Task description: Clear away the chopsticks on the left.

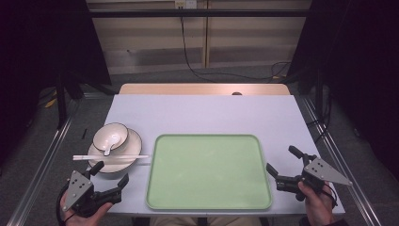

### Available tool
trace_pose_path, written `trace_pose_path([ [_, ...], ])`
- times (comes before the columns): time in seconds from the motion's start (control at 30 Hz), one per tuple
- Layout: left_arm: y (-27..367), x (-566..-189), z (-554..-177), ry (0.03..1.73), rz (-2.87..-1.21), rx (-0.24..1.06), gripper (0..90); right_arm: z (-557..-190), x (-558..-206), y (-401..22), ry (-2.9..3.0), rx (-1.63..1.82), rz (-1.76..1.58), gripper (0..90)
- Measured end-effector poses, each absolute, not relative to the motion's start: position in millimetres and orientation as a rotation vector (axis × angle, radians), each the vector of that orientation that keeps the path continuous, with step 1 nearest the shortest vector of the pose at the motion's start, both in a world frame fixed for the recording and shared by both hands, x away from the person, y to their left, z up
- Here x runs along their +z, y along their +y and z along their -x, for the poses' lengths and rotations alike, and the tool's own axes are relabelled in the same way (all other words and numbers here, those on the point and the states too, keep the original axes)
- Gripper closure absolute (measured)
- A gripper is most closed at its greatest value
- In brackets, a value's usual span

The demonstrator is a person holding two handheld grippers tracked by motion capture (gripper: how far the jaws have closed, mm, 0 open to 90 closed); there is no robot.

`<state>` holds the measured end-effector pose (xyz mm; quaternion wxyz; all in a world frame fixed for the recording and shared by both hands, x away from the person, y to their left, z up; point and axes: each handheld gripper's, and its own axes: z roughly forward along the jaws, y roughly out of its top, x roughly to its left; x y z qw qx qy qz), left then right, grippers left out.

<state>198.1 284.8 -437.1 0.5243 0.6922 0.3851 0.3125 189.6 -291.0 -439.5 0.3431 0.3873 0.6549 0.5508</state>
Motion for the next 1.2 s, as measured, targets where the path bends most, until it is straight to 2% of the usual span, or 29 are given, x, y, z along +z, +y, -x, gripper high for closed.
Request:
trace_pose_path([
  [0.23, 295.2, -430.3, -207.0, 0.895, -1.734, 0.691, 12.3, -189.1, -438.9, -286.6, 1.715, 1.44, -0.985, 1.7],
  [0.5, 300.1, -428.5, -222.8, 0.874, -1.884, 0.706, 15.2, -189.2, -440.2, -286.4, 1.74, 1.441, -0.996, 1.1],
  [0.53, 301.7, -428.2, -224.3, 0.879, -1.885, 0.662, 15.2, -189.2, -440.2, -286.4, 1.74, 1.441, -0.996, 1.1],
  [0.6, 305.1, -427.5, -226.6, 0.873, -1.911, 0.676, 17.4, -188.1, -440.2, -287.0, 1.732, 1.447, -0.999, 1.1],
  [0.63, 307.2, -427.8, -228.6, 0.881, -1.911, 0.634, 17.3, -187.8, -440.1, -287.5, 1.732, 1.451, -0.998, 1.1],
  [0.77, 319.5, -425.5, -235.4, 0.823, -1.932, 0.654, 18.0, -188.0, -440.5, -287.7, 1.731, 1.442, -1.005, 1.1],
  [0.97, 323.1, -427.7, -240.0, 0.768, -2.011, 0.7, 30.6, -188.3, -440.5, -287.6, 1.739, 1.443, -1.01, 1.1],
  [1.1, 329.5, -429.2, -246.2, 0.777, -2.028, 0.67, 37.4, -188.4, -440.5, -286.9, 1.734, 1.449, -1.003, 1.1],
  [1.2, 331.7, -431.7, -253.9, 0.771, -2.071, 0.642, 48.1, -189.0, -440.6, -286.4, 1.74, 1.455, -1.004, 1.1],
])
